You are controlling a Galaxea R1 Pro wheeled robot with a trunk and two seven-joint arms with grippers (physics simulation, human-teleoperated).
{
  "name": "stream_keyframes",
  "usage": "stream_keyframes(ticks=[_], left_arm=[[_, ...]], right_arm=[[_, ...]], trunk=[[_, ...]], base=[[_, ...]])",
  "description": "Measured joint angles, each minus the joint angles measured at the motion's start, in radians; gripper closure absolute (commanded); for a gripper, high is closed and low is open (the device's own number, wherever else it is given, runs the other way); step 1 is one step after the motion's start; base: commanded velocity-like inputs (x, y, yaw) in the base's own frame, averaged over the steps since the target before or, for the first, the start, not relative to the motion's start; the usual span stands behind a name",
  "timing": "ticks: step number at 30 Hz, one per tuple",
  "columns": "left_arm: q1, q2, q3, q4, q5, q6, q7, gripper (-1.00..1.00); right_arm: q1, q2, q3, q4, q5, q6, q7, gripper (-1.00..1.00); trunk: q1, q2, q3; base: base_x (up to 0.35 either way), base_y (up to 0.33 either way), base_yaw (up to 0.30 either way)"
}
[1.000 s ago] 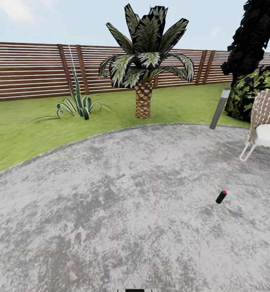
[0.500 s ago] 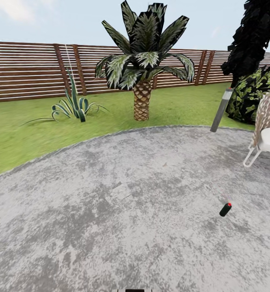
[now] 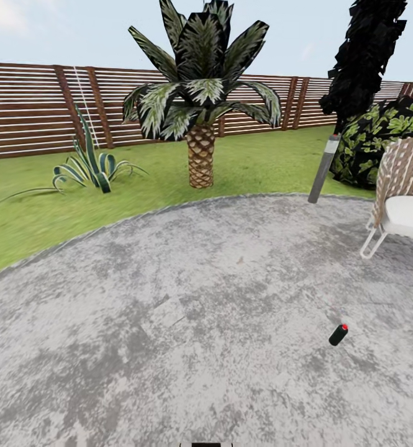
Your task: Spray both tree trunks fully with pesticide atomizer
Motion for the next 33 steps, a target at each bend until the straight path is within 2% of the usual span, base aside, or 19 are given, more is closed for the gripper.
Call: stream_keyframes(ticks=[5, 33], left_arm=[[0.000, 0.001, 0.000, 0.000, 0.000, 0.000, 0.000, -1.00], [0.000, 0.001, 0.000, 0.000, 0.000, 0.000, 0.000, -1.00]], right_arm=[[0.000, 0.000, 0.000, 0.000, 0.000, 0.000, 0.000, -1.00], [0.000, 0.000, 0.000, 0.002, 0.000, 0.001, 0.001, -1.00]], trunk=[[0.000, 0.000, 0.000], [0.001, 0.000, 0.000]], base=[[0.277, -0.158, -0.012], [0.004, -0.002, -0.285]])
